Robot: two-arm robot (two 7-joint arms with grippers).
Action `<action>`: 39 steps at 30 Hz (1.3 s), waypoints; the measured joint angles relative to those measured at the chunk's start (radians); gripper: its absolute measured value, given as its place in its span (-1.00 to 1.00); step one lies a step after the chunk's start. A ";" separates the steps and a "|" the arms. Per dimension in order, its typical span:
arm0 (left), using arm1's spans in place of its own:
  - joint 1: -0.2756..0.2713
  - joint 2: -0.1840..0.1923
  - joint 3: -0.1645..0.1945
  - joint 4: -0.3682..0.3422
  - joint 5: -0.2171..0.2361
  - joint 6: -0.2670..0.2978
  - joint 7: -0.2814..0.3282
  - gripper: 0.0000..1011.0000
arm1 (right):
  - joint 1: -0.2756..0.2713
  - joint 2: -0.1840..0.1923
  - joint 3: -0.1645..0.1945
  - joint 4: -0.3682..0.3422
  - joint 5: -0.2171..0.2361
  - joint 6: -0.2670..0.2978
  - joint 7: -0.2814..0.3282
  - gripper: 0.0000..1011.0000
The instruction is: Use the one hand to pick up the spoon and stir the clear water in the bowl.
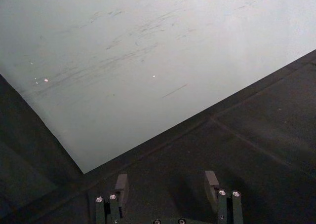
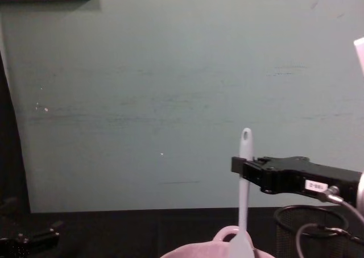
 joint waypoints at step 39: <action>0.000 0.000 0.000 0.000 0.000 0.000 0.000 0.99 | -0.029 -0.054 -0.030 -0.019 -0.018 -0.031 0.016 -0.78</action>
